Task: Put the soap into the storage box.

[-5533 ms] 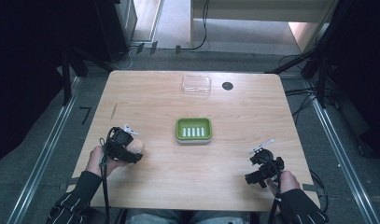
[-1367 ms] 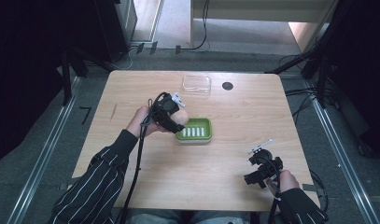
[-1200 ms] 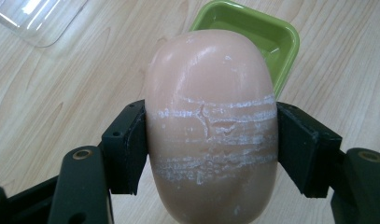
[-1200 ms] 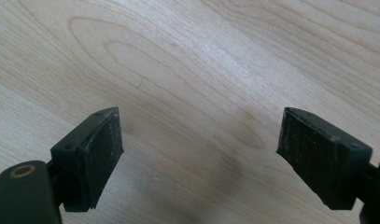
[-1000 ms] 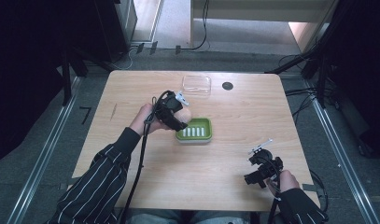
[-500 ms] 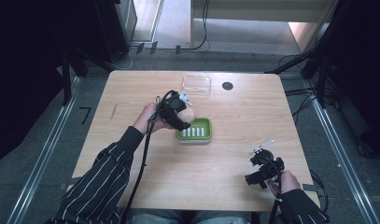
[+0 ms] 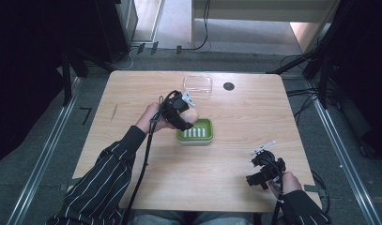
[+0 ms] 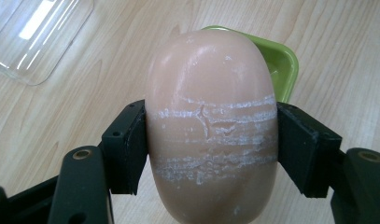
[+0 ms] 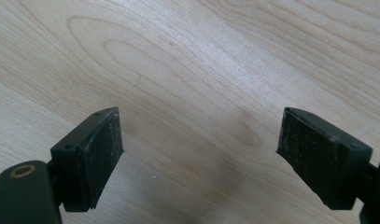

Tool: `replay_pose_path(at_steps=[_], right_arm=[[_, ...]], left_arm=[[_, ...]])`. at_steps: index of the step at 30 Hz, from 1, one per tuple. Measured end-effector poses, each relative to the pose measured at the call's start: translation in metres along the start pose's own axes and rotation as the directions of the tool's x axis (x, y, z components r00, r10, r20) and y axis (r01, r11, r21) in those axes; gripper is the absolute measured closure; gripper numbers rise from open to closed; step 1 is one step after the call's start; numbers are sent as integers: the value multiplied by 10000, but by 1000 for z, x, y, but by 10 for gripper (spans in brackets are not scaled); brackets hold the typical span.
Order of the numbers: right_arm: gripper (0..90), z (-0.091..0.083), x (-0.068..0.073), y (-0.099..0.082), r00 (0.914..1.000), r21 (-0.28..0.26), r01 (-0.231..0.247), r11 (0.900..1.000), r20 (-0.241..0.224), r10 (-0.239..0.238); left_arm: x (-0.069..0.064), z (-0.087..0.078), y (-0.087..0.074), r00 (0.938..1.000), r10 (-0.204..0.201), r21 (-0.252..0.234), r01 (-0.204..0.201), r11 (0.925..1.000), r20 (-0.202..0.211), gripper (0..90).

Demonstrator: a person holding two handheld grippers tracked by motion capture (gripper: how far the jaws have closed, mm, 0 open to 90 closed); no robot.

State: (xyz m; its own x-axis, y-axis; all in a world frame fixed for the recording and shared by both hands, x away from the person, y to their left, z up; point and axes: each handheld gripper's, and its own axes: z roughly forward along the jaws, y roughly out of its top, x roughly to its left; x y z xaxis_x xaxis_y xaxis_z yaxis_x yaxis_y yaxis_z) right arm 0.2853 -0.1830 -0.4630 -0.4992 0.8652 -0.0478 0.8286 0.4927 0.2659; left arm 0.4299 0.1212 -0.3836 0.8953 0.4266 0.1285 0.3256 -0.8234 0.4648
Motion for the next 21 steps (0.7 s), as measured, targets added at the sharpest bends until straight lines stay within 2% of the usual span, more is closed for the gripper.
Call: replay_pose_path(at_steps=[21], right_arm=[[145,0,0,-5,9999,22,-88,10000,-53,89]], left_arm=[[-2,15,10,9990,398,12,-398,9992,214,326]])
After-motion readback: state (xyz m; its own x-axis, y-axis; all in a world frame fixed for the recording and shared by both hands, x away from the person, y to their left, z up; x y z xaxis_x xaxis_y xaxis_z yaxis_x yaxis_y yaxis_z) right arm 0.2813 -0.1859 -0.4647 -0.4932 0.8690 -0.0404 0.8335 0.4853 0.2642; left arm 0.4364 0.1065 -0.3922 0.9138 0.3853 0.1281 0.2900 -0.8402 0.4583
